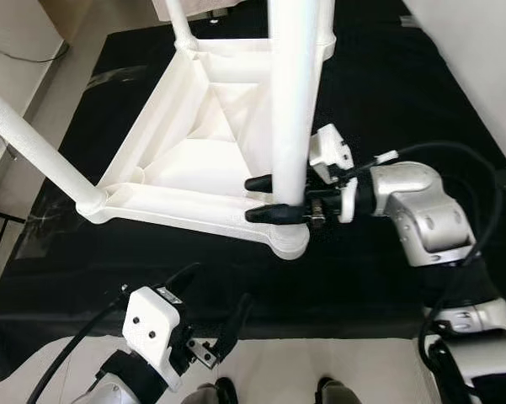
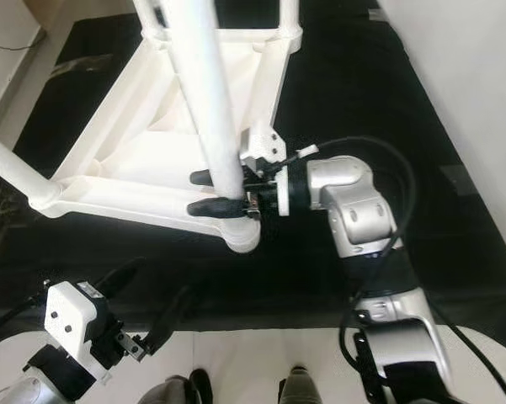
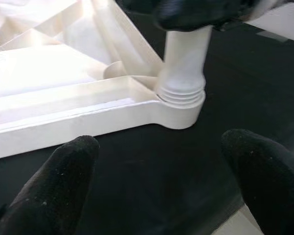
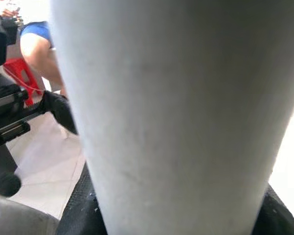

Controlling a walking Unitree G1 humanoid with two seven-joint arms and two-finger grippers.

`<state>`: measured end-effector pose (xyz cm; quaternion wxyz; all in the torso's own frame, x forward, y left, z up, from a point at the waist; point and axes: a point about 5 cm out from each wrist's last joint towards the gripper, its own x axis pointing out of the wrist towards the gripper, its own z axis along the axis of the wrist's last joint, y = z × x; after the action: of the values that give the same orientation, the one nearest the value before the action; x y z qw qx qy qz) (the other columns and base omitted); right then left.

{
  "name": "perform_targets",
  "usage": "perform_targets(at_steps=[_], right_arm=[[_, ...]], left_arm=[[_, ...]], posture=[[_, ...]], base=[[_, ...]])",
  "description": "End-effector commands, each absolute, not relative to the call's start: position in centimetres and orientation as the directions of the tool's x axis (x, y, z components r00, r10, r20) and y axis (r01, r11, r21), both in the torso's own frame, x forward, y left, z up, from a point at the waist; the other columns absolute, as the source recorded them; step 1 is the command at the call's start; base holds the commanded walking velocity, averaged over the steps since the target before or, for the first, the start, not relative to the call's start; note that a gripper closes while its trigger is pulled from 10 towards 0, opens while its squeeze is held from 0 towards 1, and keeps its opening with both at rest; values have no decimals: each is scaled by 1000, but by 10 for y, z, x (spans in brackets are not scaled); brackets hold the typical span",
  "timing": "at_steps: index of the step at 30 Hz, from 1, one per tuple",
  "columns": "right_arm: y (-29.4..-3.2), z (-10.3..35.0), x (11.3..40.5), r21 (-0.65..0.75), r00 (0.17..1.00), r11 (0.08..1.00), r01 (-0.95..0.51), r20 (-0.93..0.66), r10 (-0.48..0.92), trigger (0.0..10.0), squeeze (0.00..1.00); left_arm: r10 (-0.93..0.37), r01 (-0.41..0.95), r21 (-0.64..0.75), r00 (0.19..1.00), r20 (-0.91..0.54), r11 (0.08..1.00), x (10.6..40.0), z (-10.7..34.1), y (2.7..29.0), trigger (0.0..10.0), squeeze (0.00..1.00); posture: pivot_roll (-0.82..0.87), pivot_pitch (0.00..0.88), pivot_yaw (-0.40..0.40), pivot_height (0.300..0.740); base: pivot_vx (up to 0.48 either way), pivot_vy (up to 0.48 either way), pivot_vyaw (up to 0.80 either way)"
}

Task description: Building children table

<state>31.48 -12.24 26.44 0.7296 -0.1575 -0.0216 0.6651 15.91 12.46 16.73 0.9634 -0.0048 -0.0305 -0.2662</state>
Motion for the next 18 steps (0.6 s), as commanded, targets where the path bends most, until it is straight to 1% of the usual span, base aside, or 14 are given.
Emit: perform_targets(at_steps=[1,2,3,4,5,6,7,8,9,10,12,13,15,18], right_arm=[[-123,251,307,-206,84,46,-977,-179,980,0,0],[-126,245,304,-197,146,111,-974,-172,974,0,0],[-126,245,304,-197,146,111,-974,-172,974,0,0],[-128,241,302,-192,185,152,-970,-168,968,0,0],[-128,241,302,-192,185,152,-970,-168,968,0,0],[-129,234,299,-172,275,247,-953,-159,948,0,0],[-124,216,303,-177,595,570,-802,-160,788,0,0],[-124,216,303,-177,595,570,-802,-160,788,0,0],[-130,201,301,-167,856,843,-512,-177,485,0,0],[-141,191,295,-167,954,953,-252,-207,216,0,0],[-141,191,295,-167,954,953,-252,-207,216,0,0],[-124,175,276,-144,941,953,-268,-251,227,0,0],[-95,175,265,-80,879,893,-443,-237,415,0,0],[-88,177,265,-66,855,869,-490,-227,466,0,0]], left_arm=[[-504,504,1,862,53,863,158,165,126,10000,0],[-504,505,-1,862,53,863,158,165,127,10000,0],[-504,505,-1,862,53,863,158,165,127,10000,0],[-504,504,-2,862,54,863,158,165,127,10000,0],[-504,504,-2,862,54,863,158,165,127,10000,0],[-503,504,-2,863,54,864,158,165,128,10000,0],[-502,503,-1,863,53,864,157,165,129,10000,0],[-502,503,-1,863,53,864,157,165,129,10000,0],[-501,501,-1,864,51,865,158,165,131,10000,0],[-500,500,0,865,49,866,158,165,133,10000,0],[-500,500,0,865,49,866,158,165,133,10000,0],[-501,502,-2,864,50,865,160,165,133,10000,0],[-515,516,-1,856,49,857,162,165,131,10000,0],[-519,520,0,853,48,854,162,164,131,10000,0]], posture=[[-24,301,101,740],[-29,303,104,740],[-29,303,104,740],[-29,303,104,740],[-29,303,104,740],[-29,305,103,740],[-33,308,107,740],[-33,308,107,740],[-56,313,118,740],[-56,313,118,740],[-56,313,118,740],[-62,311,142,740],[-49,301,130,740],[-47,300,126,740]], base=[[0,0,0],[0,0,0],[0,0,0],[0,0,0],[0,0,0],[0,0,0],[0,0,0],[0,0,0],[0,0,0],[0,0,0],[0,0,0],[0,0,0],[0,0,0],[0,0,0]])
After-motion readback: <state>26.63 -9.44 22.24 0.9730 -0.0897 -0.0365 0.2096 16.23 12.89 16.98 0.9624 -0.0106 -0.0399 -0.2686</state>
